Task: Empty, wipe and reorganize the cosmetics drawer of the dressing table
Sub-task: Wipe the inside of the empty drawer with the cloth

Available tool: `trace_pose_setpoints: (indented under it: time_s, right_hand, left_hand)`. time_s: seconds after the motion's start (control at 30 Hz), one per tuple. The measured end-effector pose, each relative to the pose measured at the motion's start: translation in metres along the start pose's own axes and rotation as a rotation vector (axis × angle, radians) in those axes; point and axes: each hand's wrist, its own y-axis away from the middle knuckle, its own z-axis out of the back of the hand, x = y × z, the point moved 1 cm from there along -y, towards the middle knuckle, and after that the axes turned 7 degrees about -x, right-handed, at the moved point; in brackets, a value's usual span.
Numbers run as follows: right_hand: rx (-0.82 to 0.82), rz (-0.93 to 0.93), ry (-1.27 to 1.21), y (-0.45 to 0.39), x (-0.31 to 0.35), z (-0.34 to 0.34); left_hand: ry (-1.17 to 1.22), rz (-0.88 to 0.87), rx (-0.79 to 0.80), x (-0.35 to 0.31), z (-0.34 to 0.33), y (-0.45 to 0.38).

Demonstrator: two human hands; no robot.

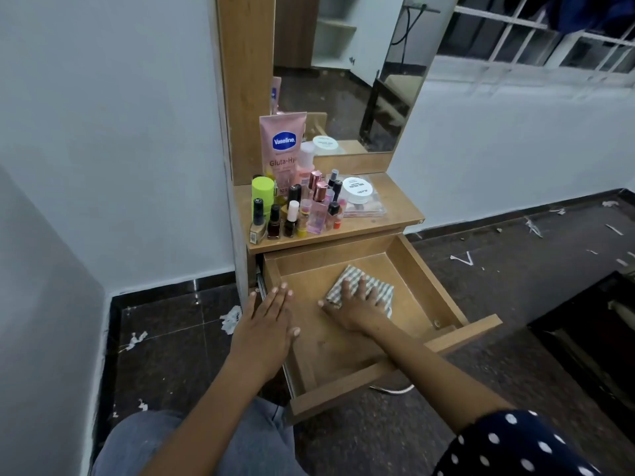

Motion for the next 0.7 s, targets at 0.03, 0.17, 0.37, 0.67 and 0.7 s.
trace_pose_setpoints:
  time_s: [0.03,0.17,0.37,0.67,0.7]
  right_hand:
    - [-0.038,-0.004,0.018,-0.005,-0.005,0.007]
    - [-0.153,-0.041,0.082,-0.020,-0.024,0.024]
    - [-0.110,-0.182,0.136,-0.019,-0.038,0.030]
    - [0.024,-0.245,0.078,0.000,-0.017,-0.011]
    - [0.043,-0.205,0.105,0.011,-0.005,-0.014]
  left_hand:
    - [-0.001,-0.010,-0.020,0.000,-0.002,0.000]
    - [0.037,-0.016,-0.054,0.000,-0.008,-0.003]
    - [0.032,-0.006,-0.006,0.005,-0.010,-0.001]
    - [0.018,-0.062,-0.057,0.006,-0.019,-0.004]
    - [0.012,-0.074,-0.053,0.005,-0.019,-0.004]
